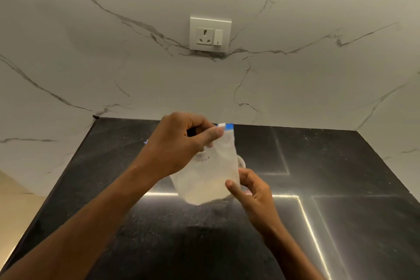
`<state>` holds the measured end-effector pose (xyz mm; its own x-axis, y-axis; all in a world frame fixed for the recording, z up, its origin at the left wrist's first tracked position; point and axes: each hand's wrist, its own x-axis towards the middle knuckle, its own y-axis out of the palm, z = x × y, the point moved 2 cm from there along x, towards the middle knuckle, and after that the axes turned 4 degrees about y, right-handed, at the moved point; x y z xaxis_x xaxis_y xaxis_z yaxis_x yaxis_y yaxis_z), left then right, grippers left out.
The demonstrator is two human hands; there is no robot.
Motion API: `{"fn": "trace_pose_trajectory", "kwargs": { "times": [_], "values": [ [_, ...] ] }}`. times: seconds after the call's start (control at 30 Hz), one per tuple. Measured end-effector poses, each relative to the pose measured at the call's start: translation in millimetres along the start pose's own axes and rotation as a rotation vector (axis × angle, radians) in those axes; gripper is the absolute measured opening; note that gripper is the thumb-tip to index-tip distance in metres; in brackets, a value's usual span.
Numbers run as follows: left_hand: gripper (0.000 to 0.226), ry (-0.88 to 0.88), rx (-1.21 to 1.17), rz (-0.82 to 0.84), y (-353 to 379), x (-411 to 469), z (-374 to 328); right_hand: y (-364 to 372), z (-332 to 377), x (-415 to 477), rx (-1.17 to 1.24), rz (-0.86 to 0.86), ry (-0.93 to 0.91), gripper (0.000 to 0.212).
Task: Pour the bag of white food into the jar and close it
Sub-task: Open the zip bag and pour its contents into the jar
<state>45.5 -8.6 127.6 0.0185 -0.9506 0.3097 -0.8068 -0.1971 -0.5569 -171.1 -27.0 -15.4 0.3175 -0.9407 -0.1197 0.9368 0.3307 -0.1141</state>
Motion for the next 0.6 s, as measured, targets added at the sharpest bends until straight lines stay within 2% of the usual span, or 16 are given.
{"fn": "trace_pose_trajectory", "kwargs": {
  "times": [0.1, 0.23, 0.6],
  "values": [
    [0.027, 0.016, -0.090, -0.002, 7.4, 23.1, -17.9, -20.5, -4.1, -3.7, 0.208, -0.133, 0.017, 0.017],
    [0.024, -0.038, -0.234, 0.003, 23.2, 47.1, -29.0, -49.0, -6.1, -1.2, 0.334, -0.275, 0.043, 0.023],
    [0.013, 0.008, -0.339, 0.128, 66.3, 69.8, -46.1, -68.5, -20.8, -7.1, 0.645, -0.329, 0.402, 0.049]
  ]
}}
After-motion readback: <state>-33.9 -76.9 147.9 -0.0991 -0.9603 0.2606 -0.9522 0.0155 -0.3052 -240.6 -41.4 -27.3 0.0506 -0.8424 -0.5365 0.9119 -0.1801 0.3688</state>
